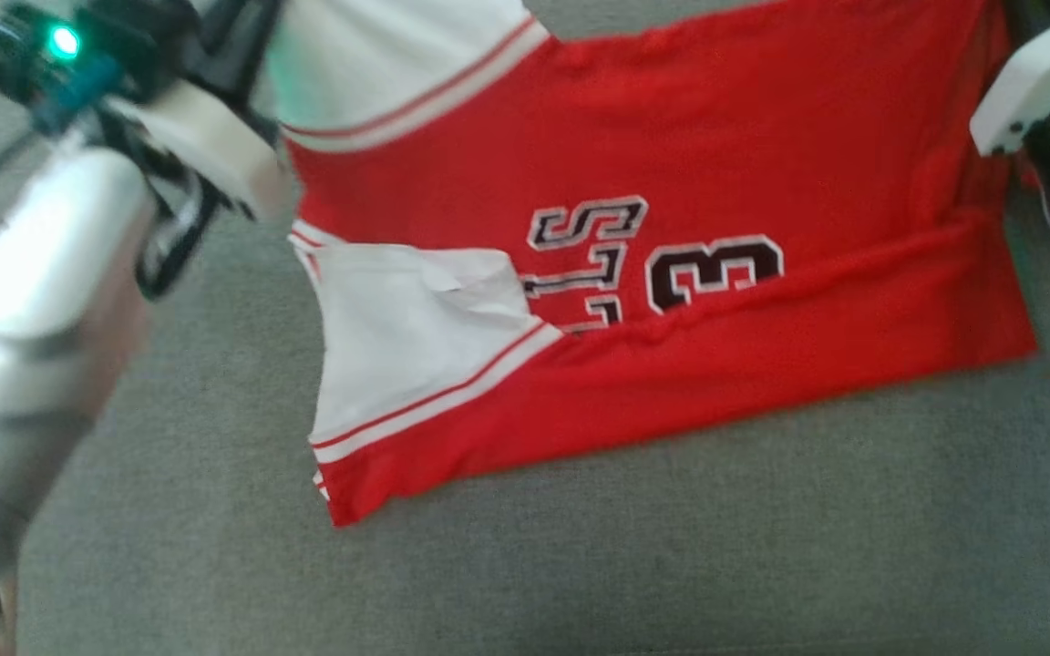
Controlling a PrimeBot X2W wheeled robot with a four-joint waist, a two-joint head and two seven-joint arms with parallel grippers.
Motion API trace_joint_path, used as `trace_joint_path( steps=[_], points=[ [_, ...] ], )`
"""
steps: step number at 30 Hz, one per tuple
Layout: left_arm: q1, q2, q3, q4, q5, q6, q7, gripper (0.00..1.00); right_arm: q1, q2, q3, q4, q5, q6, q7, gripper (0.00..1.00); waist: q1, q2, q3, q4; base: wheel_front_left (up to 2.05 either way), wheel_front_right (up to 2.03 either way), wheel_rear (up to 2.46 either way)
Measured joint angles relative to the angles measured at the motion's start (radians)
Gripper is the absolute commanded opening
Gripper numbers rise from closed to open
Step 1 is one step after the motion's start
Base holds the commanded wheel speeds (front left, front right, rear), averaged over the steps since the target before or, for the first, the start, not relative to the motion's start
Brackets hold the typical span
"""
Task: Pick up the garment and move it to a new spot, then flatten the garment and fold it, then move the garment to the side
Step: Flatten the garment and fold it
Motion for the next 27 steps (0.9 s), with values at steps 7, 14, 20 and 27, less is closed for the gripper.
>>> trace_joint_path(
  steps=[7,14,20,27],
  points=[
    [-0.167,-0.013,0.020,0.186,0.042,-0.008,-0.069,0.00,-0.084,0.019,0.012,0.001,0.058,0.000,-0.107,0.00,0.0001,0.0000,0.032,-0.043,0.00,0.00,0.00],
    [-0.257,-0.063,0.041,0.309,0.062,-0.009,-0.133,0.00,-0.130,0.034,0.042,0.035,0.105,0.000,-0.183,0.00,0.0001,0.0000,0.044,-0.053,0.00,0.00,0.00],
    [-0.249,-0.086,0.037,0.340,0.070,-0.036,-0.144,0.00,-0.126,0.024,0.105,0.049,0.160,0.000,-0.185,0.00,0.0000,0.0000,0.032,-0.037,0.00,0.00,0.00],
    [-0.170,-0.087,0.002,0.314,0.075,-0.054,-0.151,0.00,-0.084,-0.037,0.182,0.048,0.224,0.000,-0.159,0.00,-0.0001,0.0000,0.004,-0.011,0.00,0.00,0.00]
  ],
)
